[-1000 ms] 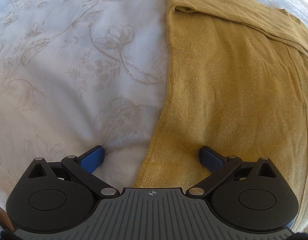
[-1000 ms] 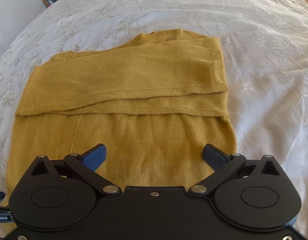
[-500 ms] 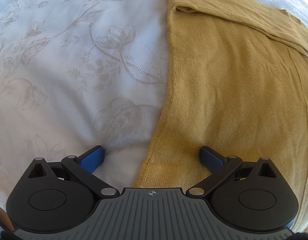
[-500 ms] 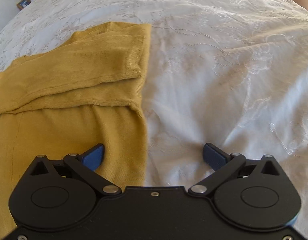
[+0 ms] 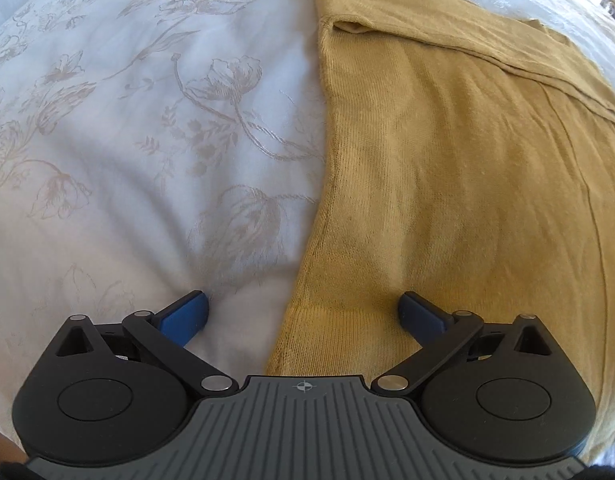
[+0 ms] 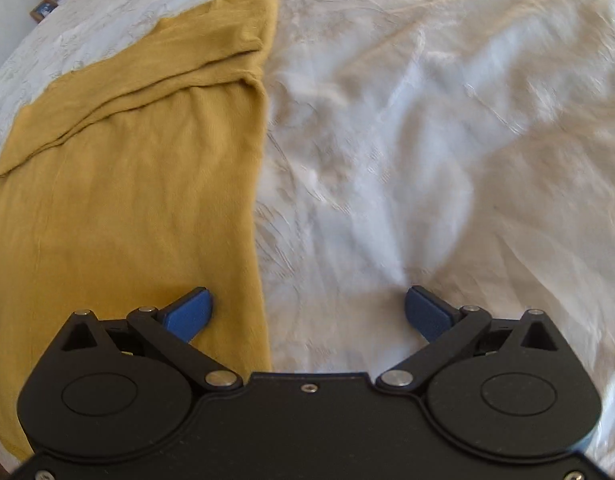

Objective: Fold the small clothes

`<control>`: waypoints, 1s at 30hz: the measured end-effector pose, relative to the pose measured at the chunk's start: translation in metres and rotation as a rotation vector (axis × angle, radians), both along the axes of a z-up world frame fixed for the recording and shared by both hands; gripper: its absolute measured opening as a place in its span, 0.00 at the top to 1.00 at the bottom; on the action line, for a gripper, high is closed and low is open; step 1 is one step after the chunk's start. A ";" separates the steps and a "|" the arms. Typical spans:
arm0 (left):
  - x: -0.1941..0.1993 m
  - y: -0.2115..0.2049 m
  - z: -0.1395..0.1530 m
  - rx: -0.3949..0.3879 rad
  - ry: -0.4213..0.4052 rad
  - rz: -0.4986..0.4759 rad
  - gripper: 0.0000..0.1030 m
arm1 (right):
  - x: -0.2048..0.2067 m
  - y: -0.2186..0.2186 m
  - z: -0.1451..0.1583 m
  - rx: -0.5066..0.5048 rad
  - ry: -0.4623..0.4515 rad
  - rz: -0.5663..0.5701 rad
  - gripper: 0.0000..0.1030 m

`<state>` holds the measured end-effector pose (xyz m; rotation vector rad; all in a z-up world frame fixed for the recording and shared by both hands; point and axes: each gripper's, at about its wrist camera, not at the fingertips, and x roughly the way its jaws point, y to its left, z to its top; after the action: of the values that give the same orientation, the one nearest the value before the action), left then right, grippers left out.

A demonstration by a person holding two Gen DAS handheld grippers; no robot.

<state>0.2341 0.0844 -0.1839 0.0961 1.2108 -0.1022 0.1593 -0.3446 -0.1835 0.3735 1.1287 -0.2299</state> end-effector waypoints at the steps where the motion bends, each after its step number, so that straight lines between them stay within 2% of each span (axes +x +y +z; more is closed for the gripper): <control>1: -0.006 0.002 0.000 -0.006 -0.005 -0.008 0.00 | -0.006 -0.001 0.001 -0.004 0.004 -0.011 0.01; 9: -0.051 0.019 -0.005 -0.054 -0.046 -0.059 0.00 | -0.045 0.011 0.005 -0.019 0.015 -0.048 0.01; 19: -0.099 0.042 -0.009 -0.113 -0.057 -0.051 0.00 | -0.083 0.041 0.008 -0.016 0.032 -0.037 0.01; 22: -0.115 0.047 -0.012 -0.115 -0.046 -0.084 0.00 | -0.093 0.048 0.012 -0.004 0.012 -0.028 0.01; 26: -0.140 0.049 -0.017 -0.108 -0.084 -0.115 0.00 | -0.105 0.057 0.017 0.026 -0.031 -0.014 0.01; 30: -0.144 0.054 -0.013 -0.124 -0.089 -0.109 0.01 | -0.114 0.063 0.018 0.060 -0.051 0.010 0.01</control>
<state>0.0902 0.1387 -0.1973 0.0574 1.1077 -0.2654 0.0454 -0.2815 -0.1656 0.4243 1.0884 -0.1774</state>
